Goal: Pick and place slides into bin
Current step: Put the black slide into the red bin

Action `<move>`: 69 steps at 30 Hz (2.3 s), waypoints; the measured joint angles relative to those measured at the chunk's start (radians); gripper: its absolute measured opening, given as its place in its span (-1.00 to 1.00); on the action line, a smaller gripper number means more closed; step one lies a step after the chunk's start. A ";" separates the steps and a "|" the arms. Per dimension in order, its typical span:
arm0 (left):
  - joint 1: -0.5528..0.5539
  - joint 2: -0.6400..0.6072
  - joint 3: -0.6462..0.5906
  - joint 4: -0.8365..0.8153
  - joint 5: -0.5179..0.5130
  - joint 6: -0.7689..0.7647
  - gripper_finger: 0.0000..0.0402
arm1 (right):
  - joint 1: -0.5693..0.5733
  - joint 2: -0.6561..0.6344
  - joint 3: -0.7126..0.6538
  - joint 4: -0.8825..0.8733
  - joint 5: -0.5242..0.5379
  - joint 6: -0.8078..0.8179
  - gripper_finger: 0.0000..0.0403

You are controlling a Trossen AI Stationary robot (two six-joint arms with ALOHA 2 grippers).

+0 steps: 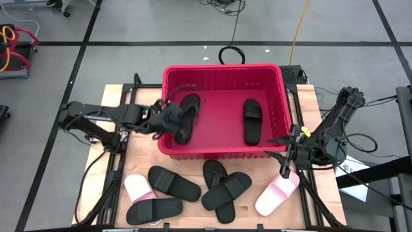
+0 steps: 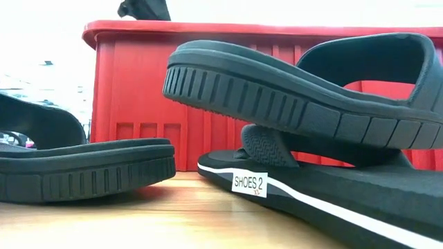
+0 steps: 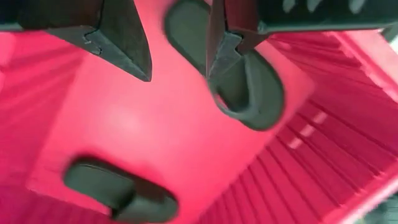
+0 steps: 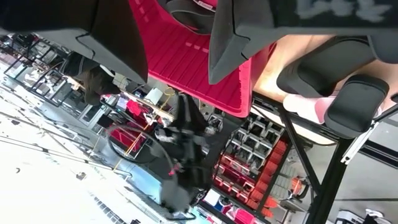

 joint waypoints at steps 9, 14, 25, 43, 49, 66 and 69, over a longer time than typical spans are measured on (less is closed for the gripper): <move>-0.185 -0.016 0.000 -0.038 0.027 -0.154 -0.26 | 0.000 0.000 0.000 0.000 0.002 -0.002 -0.21; -0.273 -0.013 0.000 -0.078 0.026 -0.272 -0.26 | -0.032 0.003 0.000 0.146 0.090 -0.094 -0.21; -0.244 -0.014 0.000 -0.080 -0.153 -0.368 -0.26 | -0.193 -0.022 0.000 0.509 0.186 -0.369 -0.21; 0.394 -0.163 0.001 0.302 0.044 0.444 -0.26 | -0.368 -0.095 0.000 0.509 0.184 -0.426 -0.21; 0.546 -0.167 0.000 0.345 0.181 0.549 -0.26 | -0.419 -0.088 0.000 0.505 0.184 -0.426 -0.21; 0.170 -0.166 0.000 0.027 0.104 0.152 -0.26 | -0.328 -0.072 0.000 0.413 0.183 -0.418 -0.21; 0.027 -0.166 0.000 -0.035 0.062 0.003 -0.26 | -0.287 -0.071 0.000 0.413 0.183 -0.418 -0.21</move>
